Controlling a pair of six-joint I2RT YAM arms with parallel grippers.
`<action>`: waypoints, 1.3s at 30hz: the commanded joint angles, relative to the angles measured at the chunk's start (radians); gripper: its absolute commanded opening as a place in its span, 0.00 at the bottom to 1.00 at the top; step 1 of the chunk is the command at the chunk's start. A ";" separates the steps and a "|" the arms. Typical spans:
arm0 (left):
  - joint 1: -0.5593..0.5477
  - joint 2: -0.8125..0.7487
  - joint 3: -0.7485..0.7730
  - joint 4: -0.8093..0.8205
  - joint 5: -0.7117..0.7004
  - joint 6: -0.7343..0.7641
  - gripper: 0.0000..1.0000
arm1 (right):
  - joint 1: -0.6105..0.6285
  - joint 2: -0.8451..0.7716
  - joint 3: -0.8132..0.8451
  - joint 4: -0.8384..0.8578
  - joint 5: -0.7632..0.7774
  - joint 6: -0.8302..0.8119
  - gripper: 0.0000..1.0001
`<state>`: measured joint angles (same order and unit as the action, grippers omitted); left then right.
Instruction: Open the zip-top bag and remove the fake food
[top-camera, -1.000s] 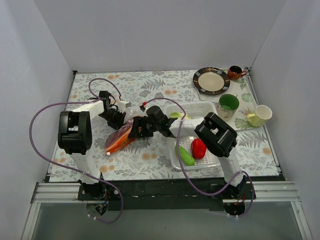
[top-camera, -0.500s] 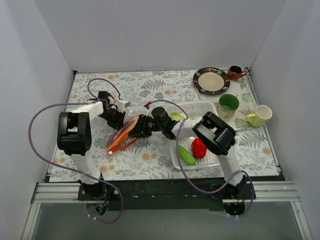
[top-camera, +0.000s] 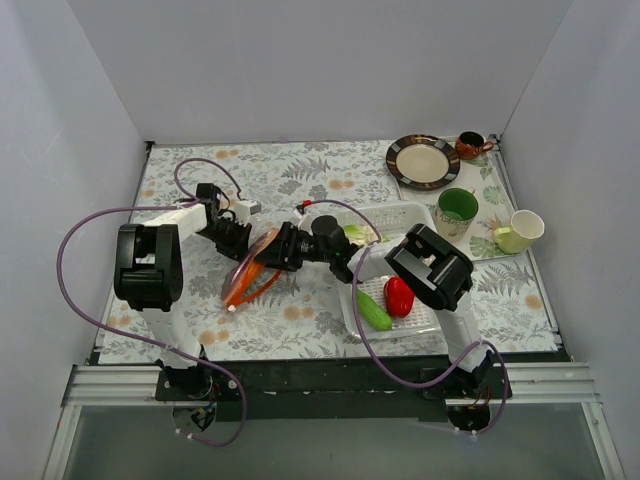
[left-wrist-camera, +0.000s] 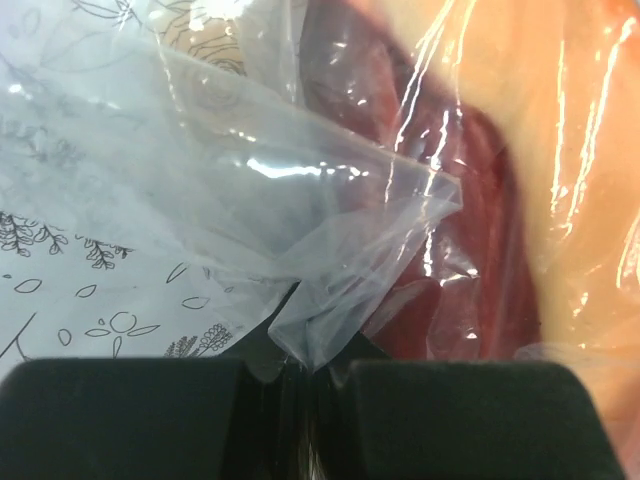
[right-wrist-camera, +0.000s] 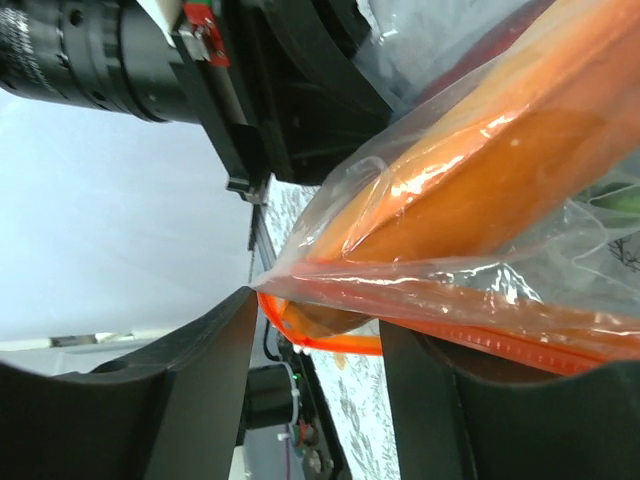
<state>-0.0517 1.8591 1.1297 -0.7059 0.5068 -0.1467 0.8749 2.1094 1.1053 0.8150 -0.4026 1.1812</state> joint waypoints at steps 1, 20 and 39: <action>-0.036 0.160 -0.127 -0.059 -0.142 0.039 0.00 | -0.019 -0.005 -0.015 0.147 0.039 0.060 0.61; -0.027 0.172 -0.139 -0.041 -0.157 0.045 0.00 | -0.031 -0.031 -0.059 0.205 0.051 0.084 0.14; 0.015 0.250 -0.094 -0.066 -0.139 0.059 0.00 | -0.040 -0.109 -0.199 0.231 0.024 -0.091 0.47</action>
<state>-0.0166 1.9156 1.1458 -0.7338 0.6556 -0.1616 0.8440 2.0438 0.9615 1.0134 -0.3985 1.1564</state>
